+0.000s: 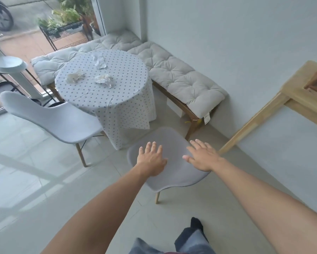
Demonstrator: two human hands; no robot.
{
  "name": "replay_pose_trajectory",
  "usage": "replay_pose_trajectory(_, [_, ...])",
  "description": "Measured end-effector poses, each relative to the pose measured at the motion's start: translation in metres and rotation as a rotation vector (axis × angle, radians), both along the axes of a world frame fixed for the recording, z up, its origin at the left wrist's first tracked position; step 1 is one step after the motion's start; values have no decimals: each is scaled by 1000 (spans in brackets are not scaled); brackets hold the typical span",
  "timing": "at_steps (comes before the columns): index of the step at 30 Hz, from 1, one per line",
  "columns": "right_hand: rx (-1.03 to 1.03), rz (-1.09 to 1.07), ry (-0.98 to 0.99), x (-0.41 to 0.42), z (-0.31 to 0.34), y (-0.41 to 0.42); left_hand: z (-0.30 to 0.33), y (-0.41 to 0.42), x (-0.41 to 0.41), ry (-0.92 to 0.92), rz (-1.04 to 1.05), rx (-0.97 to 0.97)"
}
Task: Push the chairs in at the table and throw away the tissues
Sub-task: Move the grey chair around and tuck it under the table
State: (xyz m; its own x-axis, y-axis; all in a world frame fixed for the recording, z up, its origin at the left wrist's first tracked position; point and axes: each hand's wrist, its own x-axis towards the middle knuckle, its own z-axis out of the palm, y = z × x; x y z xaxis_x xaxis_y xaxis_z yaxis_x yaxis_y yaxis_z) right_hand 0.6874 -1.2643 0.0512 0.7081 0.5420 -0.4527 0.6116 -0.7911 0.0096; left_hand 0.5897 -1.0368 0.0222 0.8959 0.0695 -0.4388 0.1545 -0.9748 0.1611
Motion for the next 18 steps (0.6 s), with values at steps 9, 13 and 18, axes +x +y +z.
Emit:
replay_pose_trajectory(9, [11, 240, 119, 27, -34, -56, -23, -97, -20, 50, 204, 25])
replay_pose_trajectory(13, [-4, 327, 202, 36, -51, -90, -33, -152, -24, 108, 266, 19])
replay_pose_trajectory(18, [10, 455, 205, 48, -61, -107, -35, -198, -16, 119, 325, 1])
